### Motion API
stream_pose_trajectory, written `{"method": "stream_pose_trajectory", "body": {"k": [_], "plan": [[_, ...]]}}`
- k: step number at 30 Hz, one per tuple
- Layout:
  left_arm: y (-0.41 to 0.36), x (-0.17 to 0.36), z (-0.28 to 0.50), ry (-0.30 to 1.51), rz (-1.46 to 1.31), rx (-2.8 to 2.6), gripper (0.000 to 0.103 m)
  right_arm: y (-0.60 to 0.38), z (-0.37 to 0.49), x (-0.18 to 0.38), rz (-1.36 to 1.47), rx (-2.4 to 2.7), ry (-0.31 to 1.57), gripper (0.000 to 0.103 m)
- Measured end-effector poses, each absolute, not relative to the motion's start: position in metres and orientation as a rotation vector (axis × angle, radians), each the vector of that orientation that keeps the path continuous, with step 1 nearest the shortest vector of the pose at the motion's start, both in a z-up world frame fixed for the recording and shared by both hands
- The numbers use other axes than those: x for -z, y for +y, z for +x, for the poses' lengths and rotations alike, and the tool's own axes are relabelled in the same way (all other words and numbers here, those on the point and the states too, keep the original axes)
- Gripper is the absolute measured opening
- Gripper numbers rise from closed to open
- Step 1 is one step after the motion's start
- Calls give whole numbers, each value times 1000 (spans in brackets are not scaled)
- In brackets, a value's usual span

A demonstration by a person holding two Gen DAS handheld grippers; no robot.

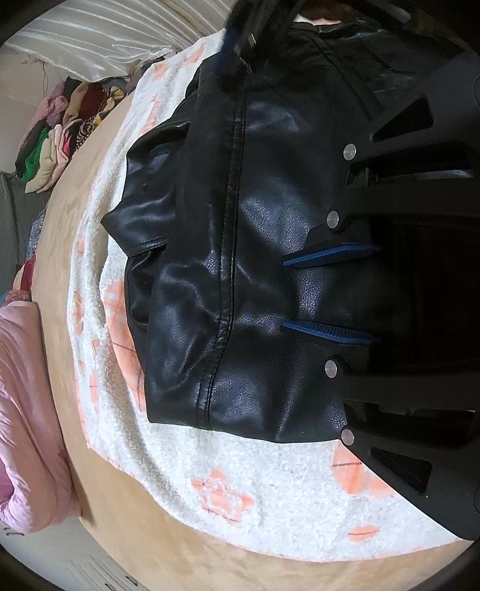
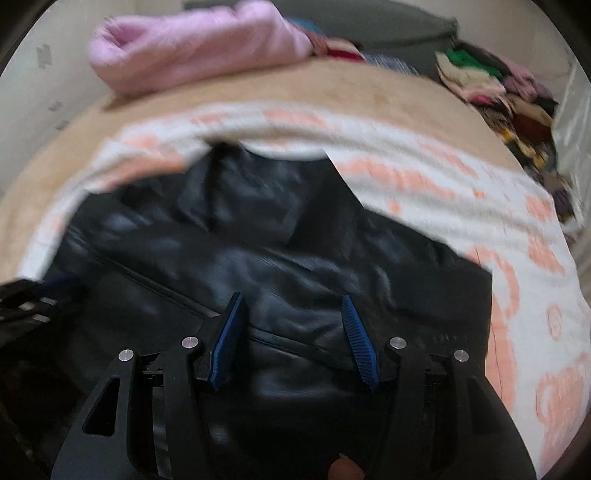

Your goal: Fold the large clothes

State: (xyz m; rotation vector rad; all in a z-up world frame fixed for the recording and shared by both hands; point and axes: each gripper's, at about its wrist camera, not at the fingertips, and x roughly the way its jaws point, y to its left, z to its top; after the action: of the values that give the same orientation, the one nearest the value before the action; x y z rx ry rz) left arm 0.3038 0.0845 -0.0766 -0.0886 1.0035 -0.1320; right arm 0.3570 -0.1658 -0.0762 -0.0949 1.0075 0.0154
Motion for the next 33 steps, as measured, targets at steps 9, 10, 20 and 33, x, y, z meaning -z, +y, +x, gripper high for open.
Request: {"method": "stream_pose_trajectory", "body": {"k": [9, 10, 20, 33], "plan": [[85, 76, 302, 985, -91, 142, 22, -188, 359, 94, 39, -30, 1042, 51], [86, 76, 301, 980, -93, 145, 22, -188, 356, 91, 54, -35, 1038, 52], [85, 61, 286, 945, -77, 140, 26, -195, 298, 38, 81, -99, 893, 71], [71, 38, 247, 903, -62, 182, 47, -178, 250, 32, 44, -104, 850, 79]]}}
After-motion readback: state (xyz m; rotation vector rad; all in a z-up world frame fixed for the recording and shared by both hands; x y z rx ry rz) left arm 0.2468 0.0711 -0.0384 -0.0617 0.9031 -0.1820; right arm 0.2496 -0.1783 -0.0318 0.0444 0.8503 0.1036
